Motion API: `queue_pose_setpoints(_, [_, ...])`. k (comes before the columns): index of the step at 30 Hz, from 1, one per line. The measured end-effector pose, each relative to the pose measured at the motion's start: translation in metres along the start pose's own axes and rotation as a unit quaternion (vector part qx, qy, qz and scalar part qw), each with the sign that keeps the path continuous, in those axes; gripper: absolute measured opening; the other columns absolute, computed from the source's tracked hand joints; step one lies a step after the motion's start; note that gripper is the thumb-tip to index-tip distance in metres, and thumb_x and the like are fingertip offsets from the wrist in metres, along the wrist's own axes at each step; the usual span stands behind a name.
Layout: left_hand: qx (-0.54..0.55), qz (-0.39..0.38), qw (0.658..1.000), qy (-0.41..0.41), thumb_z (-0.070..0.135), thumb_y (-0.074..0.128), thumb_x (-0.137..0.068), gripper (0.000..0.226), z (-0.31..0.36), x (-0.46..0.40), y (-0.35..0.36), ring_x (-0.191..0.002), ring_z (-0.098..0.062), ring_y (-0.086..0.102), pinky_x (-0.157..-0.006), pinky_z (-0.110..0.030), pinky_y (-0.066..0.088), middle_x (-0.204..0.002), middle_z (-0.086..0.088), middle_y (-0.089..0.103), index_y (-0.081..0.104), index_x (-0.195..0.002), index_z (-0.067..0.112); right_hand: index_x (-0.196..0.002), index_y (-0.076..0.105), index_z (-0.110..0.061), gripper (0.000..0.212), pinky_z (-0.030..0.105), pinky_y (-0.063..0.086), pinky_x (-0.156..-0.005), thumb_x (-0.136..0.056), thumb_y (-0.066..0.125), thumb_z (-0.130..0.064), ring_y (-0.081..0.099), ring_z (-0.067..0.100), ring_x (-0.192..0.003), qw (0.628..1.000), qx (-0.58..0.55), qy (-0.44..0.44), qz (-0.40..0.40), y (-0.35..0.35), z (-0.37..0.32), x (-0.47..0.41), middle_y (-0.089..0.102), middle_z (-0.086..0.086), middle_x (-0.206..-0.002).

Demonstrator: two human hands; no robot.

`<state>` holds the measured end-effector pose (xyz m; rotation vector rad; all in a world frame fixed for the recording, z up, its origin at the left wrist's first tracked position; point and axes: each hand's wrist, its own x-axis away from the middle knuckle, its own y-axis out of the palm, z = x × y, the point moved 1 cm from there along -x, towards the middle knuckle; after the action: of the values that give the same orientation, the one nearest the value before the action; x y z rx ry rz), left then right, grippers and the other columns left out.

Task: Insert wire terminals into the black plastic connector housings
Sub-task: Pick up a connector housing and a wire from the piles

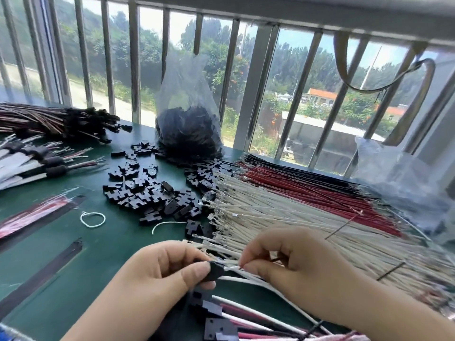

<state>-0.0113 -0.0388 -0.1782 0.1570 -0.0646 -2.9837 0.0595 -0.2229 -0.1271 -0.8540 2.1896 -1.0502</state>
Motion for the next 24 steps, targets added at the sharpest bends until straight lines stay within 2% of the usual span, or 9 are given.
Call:
queue_pose_setpoints(2, [0.006,0.006,1.0,0.001,0.016,0.068,-0.058,0.016,0.0,0.0,0.0,-0.049,-0.01,0.066,-0.048,-0.01,0.046,-0.063,-0.017,0.07,0.072,-0.066,0.004,-0.084,0.067,-0.043,0.018,0.008,0.043,-0.074,-0.084,0.068,-0.025,0.058,-0.005,-0.085,1.0,0.001,-0.018,-0.004,0.0,0.002,0.001,0.063,-0.028,-0.086])
queue_pose_setpoints(5, [0.001,0.001,1.0,0.008,0.023,0.067,-0.054,0.023,0.001,0.0,0.0,-0.048,-0.007,0.064,-0.047,-0.008,0.044,-0.061,-0.016,0.07,0.072,-0.069,0.005,-0.094,0.061,-0.044,0.014,0.011,0.044,-0.077,-0.088,0.062,-0.031,0.058,-0.002,-0.092,0.998,0.033,-0.055,-0.005,0.003,0.007,0.002,0.061,-0.028,-0.094])
queue_pose_setpoints(9, [0.03,0.025,0.999,0.009,0.021,0.069,-0.051,0.024,-0.003,-0.002,-0.001,-0.055,-0.015,0.069,-0.048,-0.011,0.047,-0.06,-0.018,0.067,0.073,-0.07,0.007,-0.096,0.058,-0.035,0.01,0.006,0.042,-0.071,-0.09,0.052,-0.029,0.054,-0.008,-0.081,0.982,0.097,-0.145,0.077,0.005,0.01,0.002,0.057,-0.024,-0.084])
queue_pose_setpoints(11, [0.056,0.028,0.998,0.009,0.019,0.076,-0.053,0.019,-0.005,-0.002,-0.001,-0.056,-0.017,0.07,-0.049,-0.012,0.048,-0.061,-0.017,0.069,0.074,-0.069,0.009,-0.095,0.06,-0.029,0.008,0.009,0.044,-0.069,-0.09,0.057,-0.023,0.054,-0.006,-0.078,0.973,0.101,-0.181,0.1,0.006,0.012,0.002,0.058,-0.021,-0.085])
queue_pose_setpoints(13, [0.066,0.01,0.998,0.003,0.032,0.091,-0.046,0.034,-0.005,-0.001,-0.002,-0.061,-0.018,0.071,-0.053,-0.014,0.051,-0.067,-0.016,0.072,0.075,-0.069,0.012,-0.089,0.068,-0.021,0.006,0.013,0.048,-0.067,-0.085,0.067,-0.016,0.058,-0.002,-0.076,0.969,0.073,-0.202,0.118,0.005,0.014,0.003,0.063,-0.014,-0.083])
queue_pose_setpoints(16, [0.066,0.027,0.997,-0.006,0.047,0.092,-0.012,0.072,-0.009,-0.001,-0.004,-0.064,-0.018,0.07,-0.059,-0.018,0.056,-0.073,-0.016,0.074,0.076,-0.072,0.012,-0.083,0.074,-0.014,0.006,0.013,0.05,-0.066,-0.079,0.072,-0.01,0.063,0.0,-0.075,0.969,0.032,-0.211,0.124,0.003,0.014,0.003,0.067,-0.007,-0.082])
queue_pose_setpoints(17, [0.065,0.036,0.997,-0.006,0.047,0.092,-0.01,0.073,-0.01,-0.001,-0.003,-0.062,-0.017,0.07,-0.059,-0.019,0.056,-0.073,-0.015,0.074,0.076,-0.071,0.012,-0.083,0.074,-0.015,0.006,0.013,0.05,-0.066,-0.079,0.072,-0.011,0.063,-0.001,-0.075,0.97,0.027,-0.208,0.123,0.003,0.014,0.003,0.068,-0.008,-0.081])
queue_pose_setpoints(21, [0.076,0.028,0.997,0.005,0.035,0.092,-0.028,0.05,-0.008,-0.002,-0.002,-0.058,-0.015,0.068,-0.054,-0.015,0.053,-0.069,-0.013,0.073,0.076,-0.068,0.01,-0.085,0.069,-0.029,0.007,0.007,0.045,-0.067,-0.084,0.067,-0.023,0.06,-0.004,-0.074,0.979,0.034,-0.167,0.113,0.005,0.016,0.001,0.064,-0.016,-0.078])
queue_pose_setpoints(24, [0.057,0.034,0.998,0.007,0.049,0.092,-0.012,0.072,-0.008,0.0,-0.003,-0.06,-0.014,0.069,-0.055,-0.014,0.052,-0.072,-0.013,0.074,0.077,-0.071,0.011,-0.087,0.065,-0.031,0.006,0.002,0.039,-0.065,-0.083,0.062,-0.028,0.057,-0.006,-0.072,0.983,0.041,-0.147,0.098,0.008,0.015,0.001,0.06,-0.021,-0.078])
